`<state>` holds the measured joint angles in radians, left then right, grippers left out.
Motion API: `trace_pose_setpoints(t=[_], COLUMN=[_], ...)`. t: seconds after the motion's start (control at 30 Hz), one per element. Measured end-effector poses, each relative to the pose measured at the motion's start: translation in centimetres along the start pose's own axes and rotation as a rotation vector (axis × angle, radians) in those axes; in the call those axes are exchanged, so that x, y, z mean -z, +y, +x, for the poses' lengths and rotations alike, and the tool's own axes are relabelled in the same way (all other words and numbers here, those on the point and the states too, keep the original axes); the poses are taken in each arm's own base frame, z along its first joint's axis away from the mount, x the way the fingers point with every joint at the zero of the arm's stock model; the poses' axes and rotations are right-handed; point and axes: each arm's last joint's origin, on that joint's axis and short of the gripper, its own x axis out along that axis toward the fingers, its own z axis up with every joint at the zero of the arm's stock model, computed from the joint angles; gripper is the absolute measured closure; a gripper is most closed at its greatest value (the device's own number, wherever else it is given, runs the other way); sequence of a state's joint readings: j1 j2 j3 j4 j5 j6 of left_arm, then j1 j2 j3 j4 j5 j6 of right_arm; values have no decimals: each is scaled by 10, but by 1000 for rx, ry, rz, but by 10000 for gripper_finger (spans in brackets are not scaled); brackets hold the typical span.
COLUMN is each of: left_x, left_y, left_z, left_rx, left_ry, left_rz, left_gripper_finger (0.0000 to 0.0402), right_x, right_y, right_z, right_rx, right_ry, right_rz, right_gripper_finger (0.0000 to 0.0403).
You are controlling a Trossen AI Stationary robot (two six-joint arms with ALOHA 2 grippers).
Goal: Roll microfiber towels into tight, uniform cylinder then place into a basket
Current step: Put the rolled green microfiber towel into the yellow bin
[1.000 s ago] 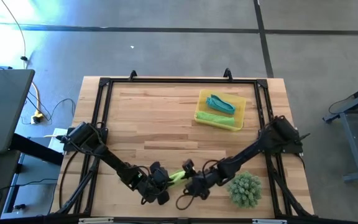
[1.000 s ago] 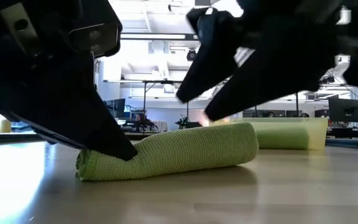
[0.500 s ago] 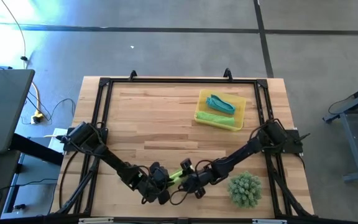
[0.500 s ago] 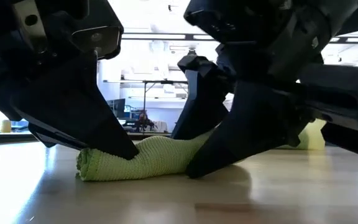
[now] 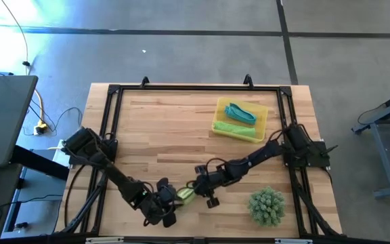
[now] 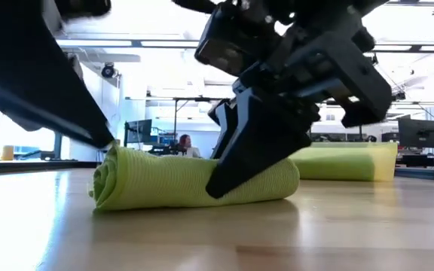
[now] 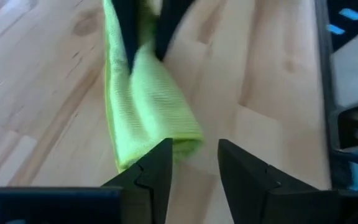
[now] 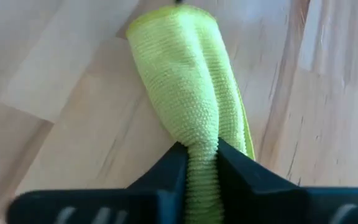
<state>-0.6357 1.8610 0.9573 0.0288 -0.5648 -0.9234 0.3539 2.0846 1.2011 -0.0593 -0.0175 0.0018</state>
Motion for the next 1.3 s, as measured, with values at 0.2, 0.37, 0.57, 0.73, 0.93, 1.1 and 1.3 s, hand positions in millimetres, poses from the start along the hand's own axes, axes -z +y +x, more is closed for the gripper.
trace_pose_setpoints(t=[0.2,0.37,0.57,0.73,0.93,1.1,1.3], left_x=[-7,-14,-23,-25,-30,-38,-46], left_y=[-6,-8,-5,0,10,20,27], left_z=[-22,-40,-54,-53,-47,-40,-33], left_rx=[35,49,38,2,-65,-110,-108], left_ry=[-5,-13,-23,-24,-9,-2,32], left_rz=[25,39,79,151,161,156,187], left_gripper_finger=[281,292,309,321,328,328,328], right_x=[0,-1,-2,0,8,23,52], right_y=[-17,-33,-58,-76,-88,-109,-137], right_z=[-2,-20,-72,-130,-206,-246,-239], right_rx=[-139,-175,-36,107,344,625,808], right_ry=[-2,20,110,178,197,242,347], right_rz=[69,100,94,131,153,221,309], right_gripper_finger=[393,398,399,401,401,402,402])
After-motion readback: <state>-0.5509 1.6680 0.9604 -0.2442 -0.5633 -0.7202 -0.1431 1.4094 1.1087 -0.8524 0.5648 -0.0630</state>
